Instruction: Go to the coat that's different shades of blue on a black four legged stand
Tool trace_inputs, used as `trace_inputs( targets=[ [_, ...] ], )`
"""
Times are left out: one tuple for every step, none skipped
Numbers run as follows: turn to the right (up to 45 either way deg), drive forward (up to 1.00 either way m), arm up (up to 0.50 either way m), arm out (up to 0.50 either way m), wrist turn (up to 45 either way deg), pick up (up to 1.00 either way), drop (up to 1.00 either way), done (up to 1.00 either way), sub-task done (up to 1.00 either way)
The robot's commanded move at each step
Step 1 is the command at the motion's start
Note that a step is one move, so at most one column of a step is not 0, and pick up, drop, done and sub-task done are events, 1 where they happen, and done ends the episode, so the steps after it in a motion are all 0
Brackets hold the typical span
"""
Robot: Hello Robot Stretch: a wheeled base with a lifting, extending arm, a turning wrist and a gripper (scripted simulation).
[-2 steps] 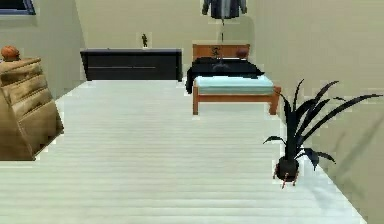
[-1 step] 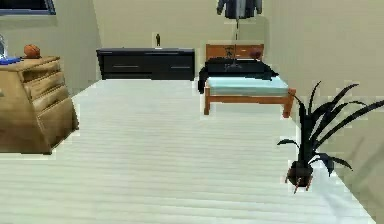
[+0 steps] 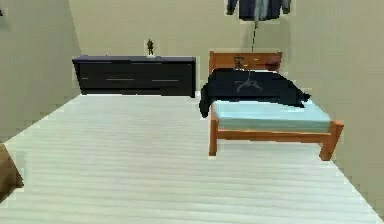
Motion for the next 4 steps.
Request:
trace_inputs(
  targets=[
    [0.0, 1.00, 0.00, 0.00, 0.0, 0.00, 0.00, 0.00, 0.00],
    [-6.0, 0.00, 0.00, 0.00, 0.0, 0.00, 0.00, 0.00, 0.00],
    [0.0, 0.55, 0.00, 0.00, 0.0, 0.00, 0.00, 0.00, 0.00],
    [42.0, 0.00, 0.00, 0.00, 0.0, 0.00, 0.00, 0.00, 0.00]
  ],
)
